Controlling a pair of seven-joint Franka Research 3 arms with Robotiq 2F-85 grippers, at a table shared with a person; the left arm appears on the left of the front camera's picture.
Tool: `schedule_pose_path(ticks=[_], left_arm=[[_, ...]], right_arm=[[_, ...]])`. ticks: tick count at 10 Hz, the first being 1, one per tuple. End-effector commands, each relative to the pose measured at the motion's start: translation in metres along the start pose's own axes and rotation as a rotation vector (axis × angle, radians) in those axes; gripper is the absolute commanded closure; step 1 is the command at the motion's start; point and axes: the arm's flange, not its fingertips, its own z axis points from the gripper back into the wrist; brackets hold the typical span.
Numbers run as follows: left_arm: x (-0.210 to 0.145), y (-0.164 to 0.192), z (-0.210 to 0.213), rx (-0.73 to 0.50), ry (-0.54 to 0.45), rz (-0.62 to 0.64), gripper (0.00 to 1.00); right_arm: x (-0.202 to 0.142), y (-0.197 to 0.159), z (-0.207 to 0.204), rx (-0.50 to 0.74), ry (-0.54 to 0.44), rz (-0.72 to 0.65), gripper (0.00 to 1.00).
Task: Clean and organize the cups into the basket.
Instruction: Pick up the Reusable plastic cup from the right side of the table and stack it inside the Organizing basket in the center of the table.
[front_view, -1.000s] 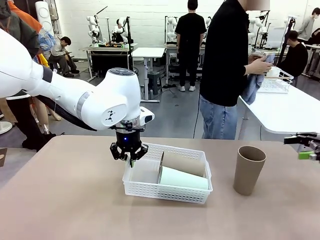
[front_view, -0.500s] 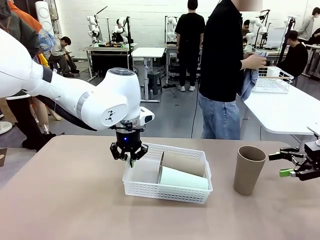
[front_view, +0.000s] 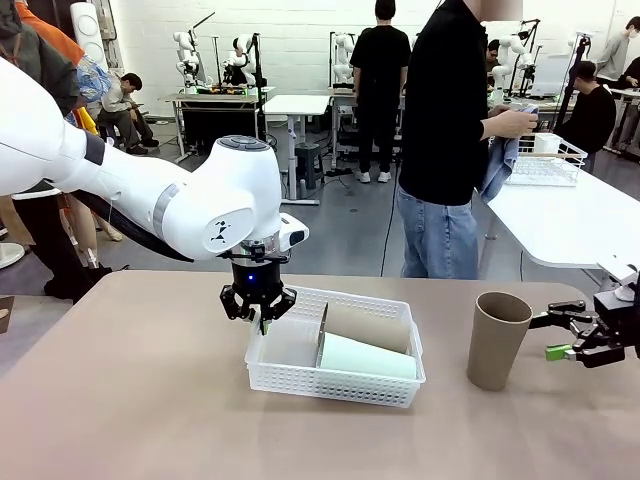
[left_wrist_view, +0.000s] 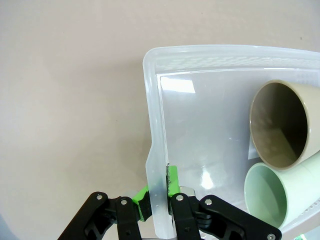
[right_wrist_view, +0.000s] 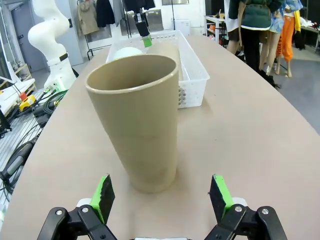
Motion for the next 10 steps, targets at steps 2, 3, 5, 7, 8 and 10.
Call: schedule_pose_path(ticks=[2, 3, 5, 7, 8, 10], left_arm=[[0.000, -0.001, 0.001, 0.002, 0.000, -0.002, 1.00], [0.000, -0.001, 0.001, 0.002, 0.000, -0.002, 1.00], [0.000, -0.001, 0.001, 0.002, 0.000, -0.002, 1.00], [0.000, -0.001, 0.001, 0.002, 0.000, -0.002, 1.00], [0.000, -0.001, 0.001, 0.002, 0.000, -0.002, 1.00], [0.000, -0.001, 0.001, 0.002, 0.000, -0.002, 1.00]], right_arm=[[-0.005, -0.018, -0.022, 0.013, -0.004, -0.012, 0.00], [-0.006, -0.018, -0.026, 0.032, 0.001, -0.018, 0.00], [-0.004, -0.017, -0.032, 0.047, -0.006, -0.017, 0.00], [-0.002, -0.017, -0.040, 0.062, -0.016, -0.014, 0.00], [-0.002, -0.016, -0.043, 0.069, -0.014, -0.009, 0.00], [0.001, -0.015, -0.052, 0.078, -0.020, -0.003, 0.00]])
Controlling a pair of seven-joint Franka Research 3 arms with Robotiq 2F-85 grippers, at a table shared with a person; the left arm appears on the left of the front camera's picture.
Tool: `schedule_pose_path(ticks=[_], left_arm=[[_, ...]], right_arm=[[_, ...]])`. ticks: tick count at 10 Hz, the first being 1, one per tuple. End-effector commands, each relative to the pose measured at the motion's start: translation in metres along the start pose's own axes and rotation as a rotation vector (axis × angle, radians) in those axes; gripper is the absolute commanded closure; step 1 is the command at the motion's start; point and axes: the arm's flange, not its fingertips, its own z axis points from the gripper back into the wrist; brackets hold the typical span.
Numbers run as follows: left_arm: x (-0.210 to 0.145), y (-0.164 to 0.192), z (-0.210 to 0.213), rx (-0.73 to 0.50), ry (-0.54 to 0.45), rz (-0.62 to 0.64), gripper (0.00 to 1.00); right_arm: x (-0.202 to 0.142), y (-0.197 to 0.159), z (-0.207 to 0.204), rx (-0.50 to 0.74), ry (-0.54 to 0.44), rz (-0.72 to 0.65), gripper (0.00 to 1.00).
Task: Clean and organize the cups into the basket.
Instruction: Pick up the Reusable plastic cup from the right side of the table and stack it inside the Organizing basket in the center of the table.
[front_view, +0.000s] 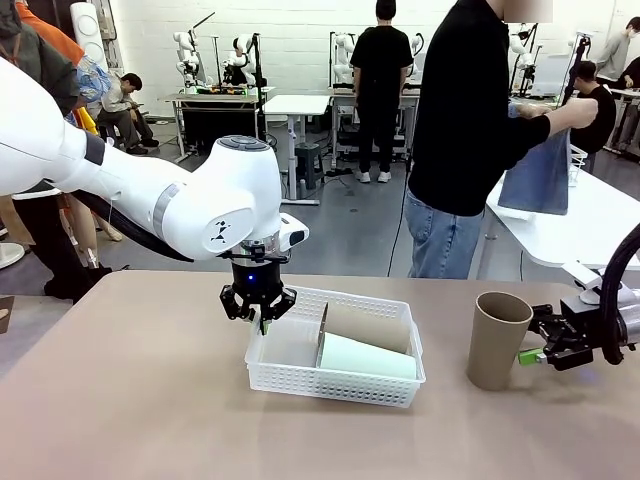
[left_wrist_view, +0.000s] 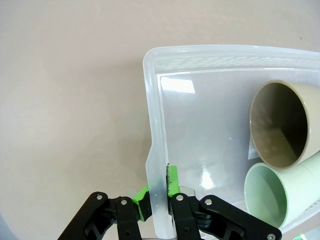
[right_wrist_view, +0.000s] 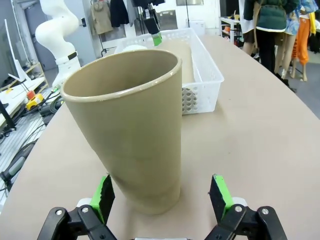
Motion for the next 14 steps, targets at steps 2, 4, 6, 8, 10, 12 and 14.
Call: schedule_pose_path(ticks=[2, 4, 6, 8, 10, 12, 14], left_arm=[[0.000, -0.001, 0.001, 0.001, 0.000, -0.002, 1.00], [0.000, -0.001, 0.001, 0.001, 0.000, -0.002, 1.00], [0.000, -0.001, 0.001, 0.001, 0.000, -0.002, 1.00], [0.000, -0.001, 0.001, 0.001, 0.000, -0.002, 1.00], [0.000, -0.001, 0.001, 0.001, 0.000, -0.002, 1.00], [0.000, -0.001, 0.001, 0.001, 0.000, -0.002, 1.00], [0.000, -0.001, 0.001, 0.001, 0.000, -0.002, 1.00]], right_arm=[[0.004, -0.001, -0.015, 0.010, -0.024, -0.004, 0.00], [0.007, 0.001, -0.021, 0.025, -0.021, -0.004, 0.00], [0.008, 0.002, -0.026, 0.040, -0.015, -0.002, 0.00], [0.009, 0.002, -0.028, 0.051, -0.015, -0.009, 0.00], [0.009, 0.004, -0.033, 0.091, -0.010, -0.021, 0.00], [0.008, 0.004, -0.041, 0.111, -0.006, -0.032, 0.00], [0.010, 0.003, -0.052, 0.121, -0.004, -0.014, 0.00]])
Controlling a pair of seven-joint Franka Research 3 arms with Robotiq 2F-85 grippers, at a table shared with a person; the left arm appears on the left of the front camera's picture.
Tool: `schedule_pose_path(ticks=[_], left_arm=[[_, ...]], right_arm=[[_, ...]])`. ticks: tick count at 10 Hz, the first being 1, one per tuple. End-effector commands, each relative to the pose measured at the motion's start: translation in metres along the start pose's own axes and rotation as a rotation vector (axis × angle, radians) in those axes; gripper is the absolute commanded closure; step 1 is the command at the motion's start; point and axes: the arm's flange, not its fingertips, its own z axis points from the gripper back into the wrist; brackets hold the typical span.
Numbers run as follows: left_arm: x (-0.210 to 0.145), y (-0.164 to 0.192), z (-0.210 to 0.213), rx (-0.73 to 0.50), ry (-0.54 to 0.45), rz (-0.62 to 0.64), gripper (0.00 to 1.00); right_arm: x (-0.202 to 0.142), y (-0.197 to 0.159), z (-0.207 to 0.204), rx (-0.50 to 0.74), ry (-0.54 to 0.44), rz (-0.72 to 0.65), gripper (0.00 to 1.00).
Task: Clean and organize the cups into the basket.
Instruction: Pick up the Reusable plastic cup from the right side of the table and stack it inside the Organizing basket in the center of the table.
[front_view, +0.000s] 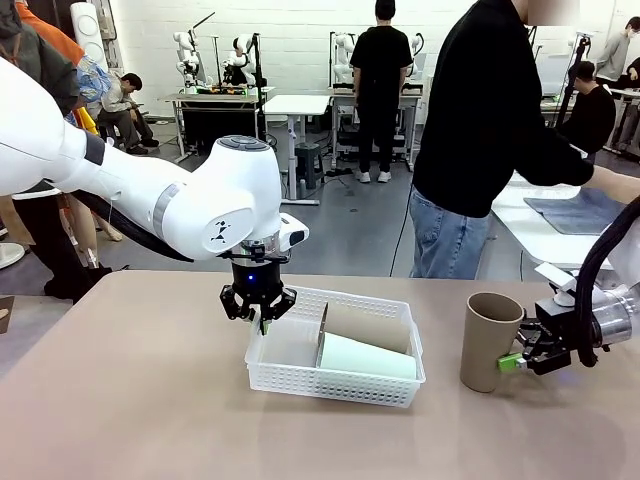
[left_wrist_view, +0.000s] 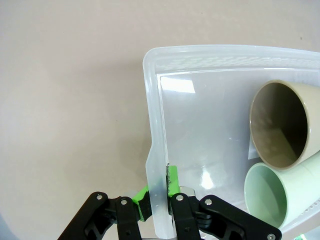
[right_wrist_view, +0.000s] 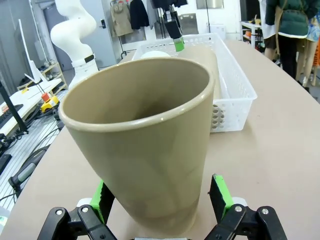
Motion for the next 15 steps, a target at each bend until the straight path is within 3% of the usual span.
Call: schedule_pose_path(ticks=[1, 3, 4, 5, 6, 7, 8, 10, 11, 13, 15], left_arm=[[0.000, -0.001, 0.001, 0.001, 0.000, -0.002, 1.00], [0.000, -0.001, 0.001, 0.001, 0.000, -0.002, 1.00], [0.000, -0.001, 0.001, 0.001, 0.000, -0.002, 1.00], [0.000, -0.001, 0.001, 0.001, 0.000, -0.002, 1.00], [0.000, -0.001, 0.001, 0.001, 0.000, -0.002, 1.00], [0.000, -0.001, 0.001, 0.001, 0.000, -0.002, 1.00], [0.000, -0.001, 0.001, 0.001, 0.000, -0.002, 1.00], [0.000, -0.001, 0.001, 0.001, 0.000, -0.002, 1.00], [0.000, -0.001, 0.001, 0.001, 0.000, -0.002, 1.00], [0.000, -0.001, 0.001, 0.001, 0.000, -0.002, 1.00], [0.000, -0.001, 0.001, 0.001, 0.000, -0.002, 1.00]], right_arm=[[0.001, 0.000, -0.011, 0.022, 0.007, -0.008, 0.00], [0.002, 0.001, -0.020, 0.047, 0.006, 0.004, 0.00], [0.003, 0.002, -0.022, 0.057, 0.002, 0.020, 0.58], [0.004, 0.002, -0.022, 0.064, 0.002, 0.026, 0.58], [0.003, 0.002, -0.021, 0.062, -0.003, 0.026, 1.00], [0.002, 0.001, -0.021, 0.063, -0.005, 0.026, 0.62], [0.002, 0.001, -0.020, 0.062, -0.006, 0.027, 1.00], [0.006, 0.001, -0.018, 0.049, -0.013, 0.033, 1.00], [0.025, 0.007, -0.013, -0.005, -0.032, 0.018, 0.36], [0.111, 0.043, 0.010, -0.091, -0.051, 0.069, 0.36], [0.194, 0.060, 0.039, -0.151, -0.104, 0.035, 0.36]])
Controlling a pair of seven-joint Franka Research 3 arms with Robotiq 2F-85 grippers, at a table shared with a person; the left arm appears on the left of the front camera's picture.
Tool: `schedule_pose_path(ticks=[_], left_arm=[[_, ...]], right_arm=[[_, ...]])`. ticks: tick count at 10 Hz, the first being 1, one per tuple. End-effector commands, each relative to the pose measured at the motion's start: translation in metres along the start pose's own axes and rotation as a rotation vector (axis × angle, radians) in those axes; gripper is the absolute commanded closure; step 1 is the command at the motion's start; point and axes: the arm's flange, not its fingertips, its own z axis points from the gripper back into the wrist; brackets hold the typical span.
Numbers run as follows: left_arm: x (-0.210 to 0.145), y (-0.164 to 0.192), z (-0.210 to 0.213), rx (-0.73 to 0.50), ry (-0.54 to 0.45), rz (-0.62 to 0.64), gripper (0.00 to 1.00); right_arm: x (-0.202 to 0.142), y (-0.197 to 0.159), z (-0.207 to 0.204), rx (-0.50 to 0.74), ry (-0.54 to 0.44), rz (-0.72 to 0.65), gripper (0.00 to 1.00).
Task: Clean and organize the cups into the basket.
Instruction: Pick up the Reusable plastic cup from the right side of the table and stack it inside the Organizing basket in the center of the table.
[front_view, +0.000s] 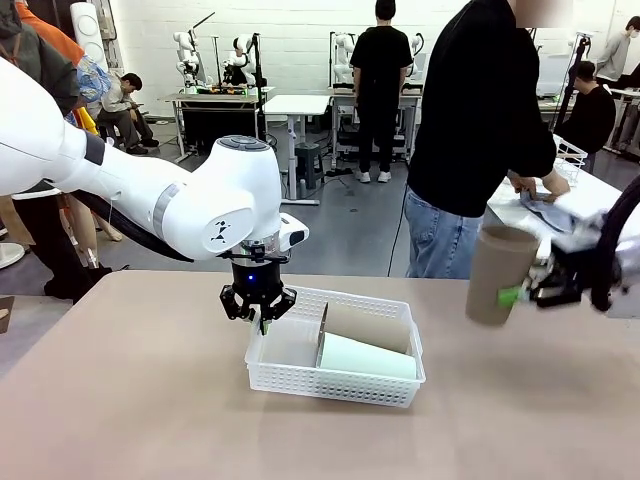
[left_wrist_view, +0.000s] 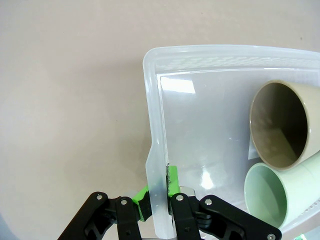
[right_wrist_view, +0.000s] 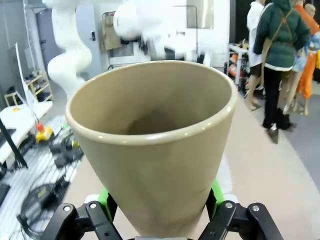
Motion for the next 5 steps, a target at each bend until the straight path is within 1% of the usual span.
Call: schedule_pose_path(ticks=[1, 3, 4, 5], left_arm=[[0.000, -0.001, 0.001, 0.001, -0.001, -0.002, 1.00], [0.000, -0.001, 0.001, 0.001, -0.001, -0.002, 1.00], [0.000, -0.001, 0.001, 0.001, -0.001, -0.002, 1.00], [0.000, -0.001, 0.001, 0.001, -0.001, -0.002, 1.00]], right_arm=[[0.058, 0.011, 0.017, -0.062, -0.061, -0.072, 0.36], [0.068, 0.010, 0.023, -0.085, -0.048, -0.096, 0.36], [0.084, 0.020, 0.025, -0.063, -0.037, -0.047, 0.36], [0.084, 0.020, 0.025, -0.063, -0.037, -0.047, 0.36]])
